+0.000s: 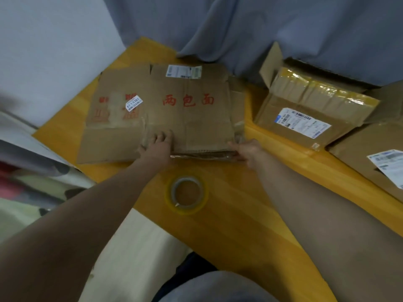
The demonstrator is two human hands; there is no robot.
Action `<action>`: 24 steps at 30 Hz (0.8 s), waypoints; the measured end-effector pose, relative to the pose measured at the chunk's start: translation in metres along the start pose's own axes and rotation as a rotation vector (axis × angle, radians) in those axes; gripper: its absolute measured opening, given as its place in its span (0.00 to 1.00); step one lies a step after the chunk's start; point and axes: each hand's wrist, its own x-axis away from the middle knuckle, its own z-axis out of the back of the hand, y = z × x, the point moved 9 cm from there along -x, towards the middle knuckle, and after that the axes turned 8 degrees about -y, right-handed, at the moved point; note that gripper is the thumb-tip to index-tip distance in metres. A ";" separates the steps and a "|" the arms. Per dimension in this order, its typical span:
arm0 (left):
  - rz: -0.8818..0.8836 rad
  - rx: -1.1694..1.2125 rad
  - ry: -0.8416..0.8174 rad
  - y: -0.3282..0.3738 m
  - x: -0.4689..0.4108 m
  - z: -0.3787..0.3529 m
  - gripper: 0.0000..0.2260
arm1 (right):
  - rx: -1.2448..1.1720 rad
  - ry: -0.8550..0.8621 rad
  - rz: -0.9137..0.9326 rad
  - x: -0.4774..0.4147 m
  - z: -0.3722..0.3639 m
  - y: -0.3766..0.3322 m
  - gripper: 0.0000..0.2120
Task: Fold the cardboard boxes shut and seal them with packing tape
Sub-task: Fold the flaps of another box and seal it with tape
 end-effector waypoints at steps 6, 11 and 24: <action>-0.048 -0.190 0.208 -0.002 0.015 0.033 0.31 | -0.291 -0.111 0.034 0.026 -0.025 -0.027 0.03; -0.099 -0.241 0.375 0.000 0.046 0.074 0.24 | -0.471 -0.188 0.115 0.057 -0.033 -0.064 0.01; -0.126 -0.156 0.597 0.031 0.215 0.282 0.06 | -0.199 -0.213 0.480 0.159 -0.030 -0.141 0.05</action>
